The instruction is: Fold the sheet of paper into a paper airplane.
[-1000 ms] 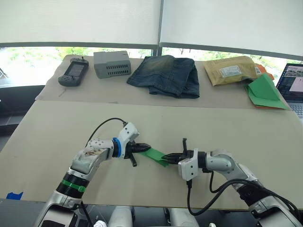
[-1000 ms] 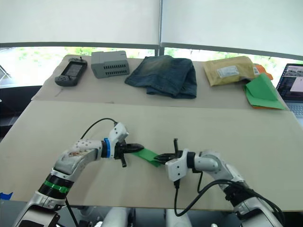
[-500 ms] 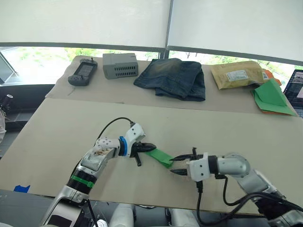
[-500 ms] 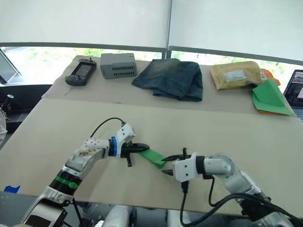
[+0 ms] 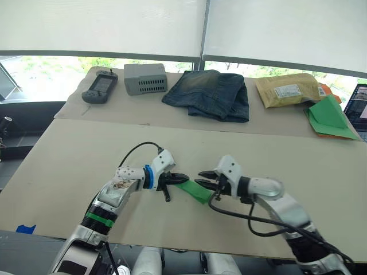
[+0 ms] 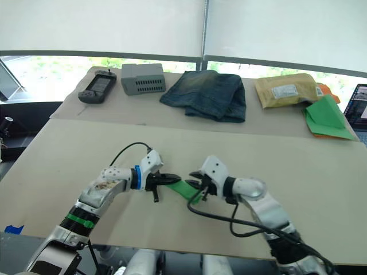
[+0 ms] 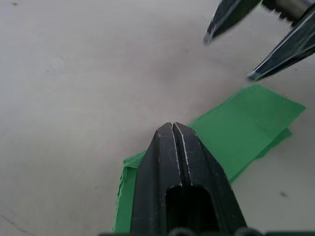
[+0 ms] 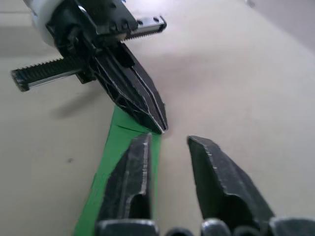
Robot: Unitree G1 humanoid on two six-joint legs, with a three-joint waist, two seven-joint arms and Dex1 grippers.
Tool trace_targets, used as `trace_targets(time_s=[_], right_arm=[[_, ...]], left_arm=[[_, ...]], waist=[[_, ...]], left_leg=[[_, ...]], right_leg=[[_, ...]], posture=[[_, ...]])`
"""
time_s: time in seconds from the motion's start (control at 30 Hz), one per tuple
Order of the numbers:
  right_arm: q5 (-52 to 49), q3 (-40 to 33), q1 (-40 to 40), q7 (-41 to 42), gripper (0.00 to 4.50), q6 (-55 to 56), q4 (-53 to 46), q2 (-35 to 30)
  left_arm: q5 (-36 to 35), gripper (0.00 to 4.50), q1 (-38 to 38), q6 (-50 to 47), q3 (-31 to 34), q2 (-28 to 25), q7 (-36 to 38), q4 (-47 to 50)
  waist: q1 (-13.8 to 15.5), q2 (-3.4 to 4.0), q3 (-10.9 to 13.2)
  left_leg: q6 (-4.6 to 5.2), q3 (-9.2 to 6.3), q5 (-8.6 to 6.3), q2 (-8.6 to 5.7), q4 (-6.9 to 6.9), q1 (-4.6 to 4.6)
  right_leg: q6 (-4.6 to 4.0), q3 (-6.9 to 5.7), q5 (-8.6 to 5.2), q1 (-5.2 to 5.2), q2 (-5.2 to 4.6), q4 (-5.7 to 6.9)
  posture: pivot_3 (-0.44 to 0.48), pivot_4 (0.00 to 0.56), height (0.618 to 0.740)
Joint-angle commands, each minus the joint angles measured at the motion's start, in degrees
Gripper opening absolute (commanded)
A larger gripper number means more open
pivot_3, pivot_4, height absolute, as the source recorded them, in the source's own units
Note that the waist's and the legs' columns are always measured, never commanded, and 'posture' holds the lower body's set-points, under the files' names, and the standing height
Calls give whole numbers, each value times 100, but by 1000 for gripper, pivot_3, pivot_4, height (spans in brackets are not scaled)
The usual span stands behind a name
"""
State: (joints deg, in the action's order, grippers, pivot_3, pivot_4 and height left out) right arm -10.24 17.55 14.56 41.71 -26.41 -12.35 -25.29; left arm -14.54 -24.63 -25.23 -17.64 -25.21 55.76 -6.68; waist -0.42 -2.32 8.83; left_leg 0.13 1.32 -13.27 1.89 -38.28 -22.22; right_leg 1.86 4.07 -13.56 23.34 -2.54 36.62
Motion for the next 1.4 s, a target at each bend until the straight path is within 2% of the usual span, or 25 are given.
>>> trace_targets(time_s=[0.03, 0.2, 0.47, 0.57, 0.77, 1.03, 1.1, 1.23, 1.4], right_arm=[[190, 133, 143, -116, 41, 24, 50, 105], [377, 283, 38, -135, 41, -38, 256, 102], [244, -98, -597, 5, 41, -6, -44, -348], [395, -58, -891, 205, 41, 173, -195, -775], [155, -594, -1343, 348, 41, 362, -436, -1291], [-316, -945, -649, 318, 41, 448, -952, -893], [-334, -755, -480, 336, 41, 250, -1019, -768], [249, 0, -503, 194, 41, 225, -613, -588], [402, 338, -505, 179, 41, 129, -245, -367]], left_arm=[[287, 0, 141, -83, -113, -135, -43, -142], [292, 0, 232, -97, -66, -213, -47, -54], [328, 0, 242, -65, -57, -228, -19, -110], [348, 0, 183, -23, -79, -195, 1, -211], [394, 0, 49, 92, -146, -183, 97, -395], [404, 0, 47, 82, -147, -204, 151, -377], [405, 0, 57, 69, -143, -209, 152, -353], [390, 0, 71, 30, -104, -186, 88, -341], [341, 0, 88, 46, 39, -201, 23, -245]], waist=[[-5, 0, 0], [-44, 0, 0], [-48, -1, -12], [-47, 1, -16], [-33, -4, -27], [-58, -3, -25], [-52, -2, -25], [-31, -6, -26], [-41, -1, -27]], left_leg=[[0, 0, 0, -1, 0, -3], [0, 0, 0, 1, 2, -2], [0, -1, -1, 4, 7, 4], [0, 0, -1, 3, 7, 6], [-1, -4, -1, 6, 18, 13], [0, -2, -1, 6, 18, 2], [0, -3, -1, 7, 18, 3], [0, -8, -1, 6, 27, -3], [3, -4, -2, 4, 32, -3]], right_leg=[[0, -1, 0, 3, 0, 1], [0, -1, 0, 4, 1, 0], [-1, -1, -3, 1, 4, -1], [0, -1, -4, -1, 3, -3], [-16, -8, -13, -18, 4, -35], [-11, -4, -7, -11, 3, -46], [-11, -5, -6, -10, 5, -44], [4, -10, 2, -10, 6, -54], [3, -5, 3, -8, 3, -54]], posture=[[0, 150, 734], [0, 150, 734], [0, 150, 734], [0, 150, 734], [0, 150, 734], [0, 150, 734], [0, 150, 734], [0, 150, 734], [0, 150, 734]])
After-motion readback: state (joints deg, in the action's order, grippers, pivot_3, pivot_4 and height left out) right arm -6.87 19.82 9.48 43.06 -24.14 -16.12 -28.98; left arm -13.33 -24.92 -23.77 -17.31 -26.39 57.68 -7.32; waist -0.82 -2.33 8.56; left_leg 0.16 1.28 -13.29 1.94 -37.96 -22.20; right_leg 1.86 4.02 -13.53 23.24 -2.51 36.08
